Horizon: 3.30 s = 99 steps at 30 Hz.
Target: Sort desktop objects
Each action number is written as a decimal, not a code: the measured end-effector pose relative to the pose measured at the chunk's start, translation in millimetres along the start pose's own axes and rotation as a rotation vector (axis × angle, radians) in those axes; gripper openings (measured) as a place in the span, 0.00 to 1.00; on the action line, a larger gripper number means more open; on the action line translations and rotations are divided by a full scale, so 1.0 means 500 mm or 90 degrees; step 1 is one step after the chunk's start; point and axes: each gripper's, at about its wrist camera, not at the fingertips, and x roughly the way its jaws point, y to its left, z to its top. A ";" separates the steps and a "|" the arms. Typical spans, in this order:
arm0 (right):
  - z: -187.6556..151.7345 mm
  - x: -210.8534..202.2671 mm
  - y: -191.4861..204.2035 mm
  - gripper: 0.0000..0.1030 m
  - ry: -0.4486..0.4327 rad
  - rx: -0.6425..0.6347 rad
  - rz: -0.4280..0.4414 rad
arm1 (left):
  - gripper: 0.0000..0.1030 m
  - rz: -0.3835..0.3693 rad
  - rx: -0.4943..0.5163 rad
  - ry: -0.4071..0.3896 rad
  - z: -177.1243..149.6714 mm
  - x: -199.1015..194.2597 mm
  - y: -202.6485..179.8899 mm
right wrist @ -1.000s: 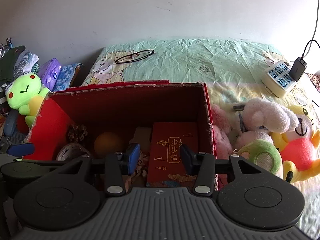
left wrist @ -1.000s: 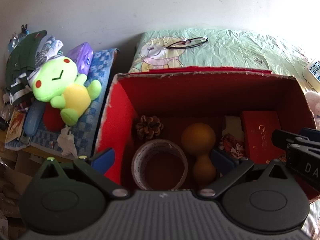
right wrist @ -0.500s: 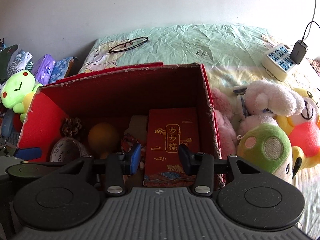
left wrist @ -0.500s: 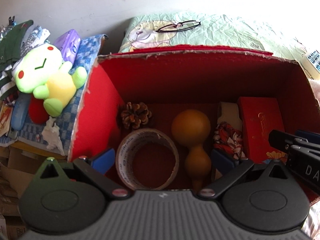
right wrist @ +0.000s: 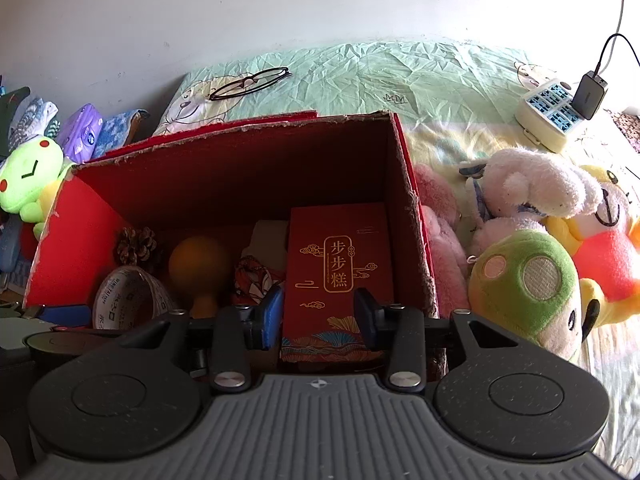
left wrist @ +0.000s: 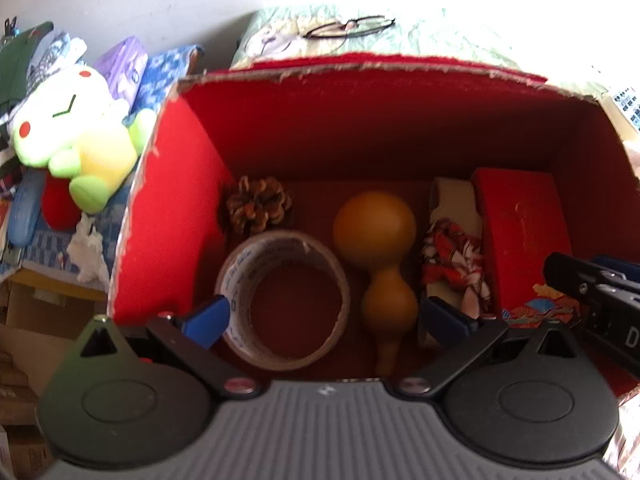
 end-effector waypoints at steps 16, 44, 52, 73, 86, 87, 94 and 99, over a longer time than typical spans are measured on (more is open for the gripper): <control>-0.019 -0.010 0.025 0.42 0.003 -0.028 -0.007 | 0.99 0.019 -0.013 -0.004 -0.022 -0.004 0.013; -0.057 -0.038 0.009 0.41 -0.012 -0.007 -0.019 | 0.99 0.011 0.006 -0.014 -0.050 -0.029 0.000; -0.059 -0.038 0.008 0.41 -0.013 -0.004 -0.018 | 0.99 0.014 0.012 -0.030 -0.053 -0.033 -0.002; -0.035 -0.054 0.012 0.41 -0.039 -0.006 -0.024 | 0.99 0.009 0.006 -0.116 -0.017 -0.092 0.008; -0.031 -0.052 0.017 0.41 -0.049 -0.015 -0.034 | 0.99 0.026 0.002 -0.121 -0.014 -0.094 0.010; -0.032 -0.052 0.017 0.41 -0.049 -0.014 -0.034 | 0.99 0.029 0.003 -0.126 -0.016 -0.095 0.010; -0.035 -0.051 0.017 0.41 -0.050 -0.014 -0.035 | 0.99 0.029 0.001 -0.141 -0.019 -0.099 0.011; -0.036 -0.051 0.017 0.41 -0.051 -0.014 -0.034 | 0.99 0.023 -0.003 -0.145 -0.020 -0.102 0.014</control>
